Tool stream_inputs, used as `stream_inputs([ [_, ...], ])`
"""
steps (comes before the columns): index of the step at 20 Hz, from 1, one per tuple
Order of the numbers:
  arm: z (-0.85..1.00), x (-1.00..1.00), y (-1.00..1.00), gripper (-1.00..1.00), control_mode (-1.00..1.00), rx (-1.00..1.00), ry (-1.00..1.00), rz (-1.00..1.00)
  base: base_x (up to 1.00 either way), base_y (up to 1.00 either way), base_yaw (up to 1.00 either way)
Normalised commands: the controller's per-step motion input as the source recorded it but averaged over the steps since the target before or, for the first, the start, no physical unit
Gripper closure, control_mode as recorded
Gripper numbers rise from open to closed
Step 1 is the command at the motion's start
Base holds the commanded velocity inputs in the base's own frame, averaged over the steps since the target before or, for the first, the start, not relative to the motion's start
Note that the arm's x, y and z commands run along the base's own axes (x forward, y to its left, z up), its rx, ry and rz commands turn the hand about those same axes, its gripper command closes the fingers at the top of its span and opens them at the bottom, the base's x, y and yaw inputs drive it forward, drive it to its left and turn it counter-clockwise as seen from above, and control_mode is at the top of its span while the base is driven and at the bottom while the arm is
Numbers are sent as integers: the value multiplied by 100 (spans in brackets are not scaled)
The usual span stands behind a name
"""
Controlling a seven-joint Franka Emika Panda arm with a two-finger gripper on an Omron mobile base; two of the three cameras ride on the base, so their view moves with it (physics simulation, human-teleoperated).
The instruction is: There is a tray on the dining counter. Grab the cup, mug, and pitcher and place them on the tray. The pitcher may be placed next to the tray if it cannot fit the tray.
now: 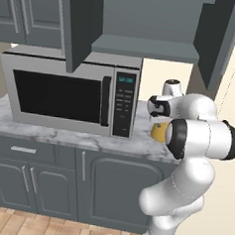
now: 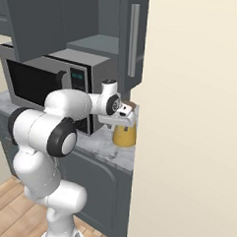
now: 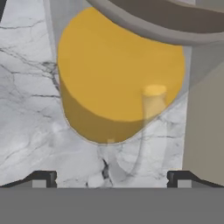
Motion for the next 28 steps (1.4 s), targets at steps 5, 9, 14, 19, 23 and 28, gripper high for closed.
stream_inputs([
  [5, -5, 21, -6, -100, -100, 0, 0, 1, 0, 0, 0],
  [9, -22, 6, -12, -100, -100, 0, 0, 0, 0, 0, 0],
  [14, -38, 1, -5, 100, -100, 0, 0, 0, 0, 0, 0],
  [19, -41, 0, 0, 100, -100, 0, 0, 0, 0, 0, 0],
  [23, -40, 0, 0, 100, -100, 0, 0, 0, 0, 0, 0],
  [28, -40, 0, 0, 100, -100, 0, 0, 0, 0, 0, 0],
])
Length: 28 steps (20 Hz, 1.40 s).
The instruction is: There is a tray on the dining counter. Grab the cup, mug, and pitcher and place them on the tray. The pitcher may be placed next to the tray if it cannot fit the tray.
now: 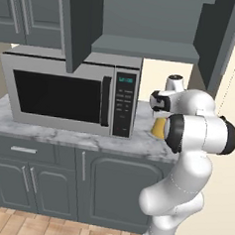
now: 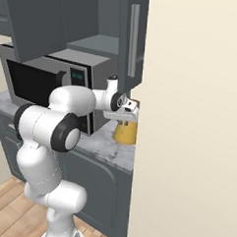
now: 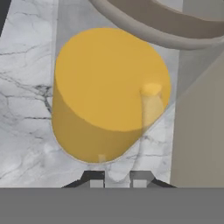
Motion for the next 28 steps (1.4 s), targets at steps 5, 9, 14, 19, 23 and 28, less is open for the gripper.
stream_inputs([
  [5, -27, 0, 0, 100, -100, 0, 0, 1, 0, 0, 0],
  [9, -4, -10, 12, 100, -100, 0, -2, 4, 0, 0, 0],
  [14, 11, -30, 37, 100, -100, 0, -13, 10, 0, 0, 0],
  [19, 30, -23, 39, 100, -100, 0, -18, 10, 0, 0, 0],
  [23, 53, -24, 33, 100, -100, 0, -22, 10, 0, 0, 0],
  [28, 94, -25, 21, 100, -100, 0, -22, 9, 0, 0, 0],
])
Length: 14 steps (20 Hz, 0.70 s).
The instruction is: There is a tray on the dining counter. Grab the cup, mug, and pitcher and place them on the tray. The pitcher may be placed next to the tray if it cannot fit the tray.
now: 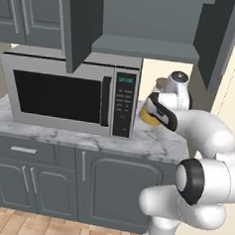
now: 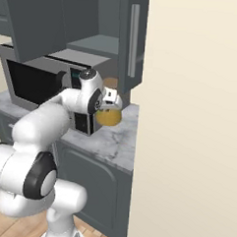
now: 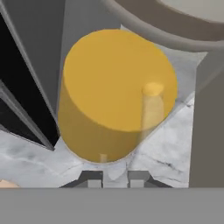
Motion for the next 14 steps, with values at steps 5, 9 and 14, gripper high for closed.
stream_inputs([
  [5, 98, -33, 7, 100, -100, -3, -12, 6, 0, 0, 0],
  [9, 92, -48, 1, 100, -100, -7, -2, 4, 0, 0, 0],
  [14, 79, -48, 4, 100, -100, -4, 0, 5, 0, 0, 0],
])
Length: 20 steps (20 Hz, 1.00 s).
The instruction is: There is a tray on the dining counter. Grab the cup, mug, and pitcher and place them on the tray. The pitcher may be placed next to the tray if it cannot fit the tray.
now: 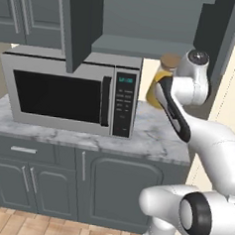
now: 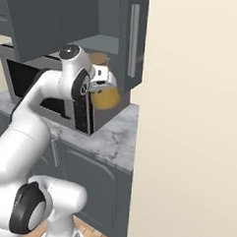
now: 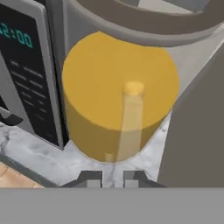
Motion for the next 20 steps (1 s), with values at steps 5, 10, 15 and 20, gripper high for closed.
stream_inputs([
  [5, 49, -47, 9, 100, -100, 0, 0, 6, 0, 0, 0],
  [10, 30, -49, 7, 100, -100, 0, 0, 5, 0, 0, 0],
  [15, 15, -9, 20, 100, -100, 0, 2, 4, 0, 0, 0],
  [20, 32, -26, 25, 100, -100, 0, 0, 5, 0, 0, 0],
])
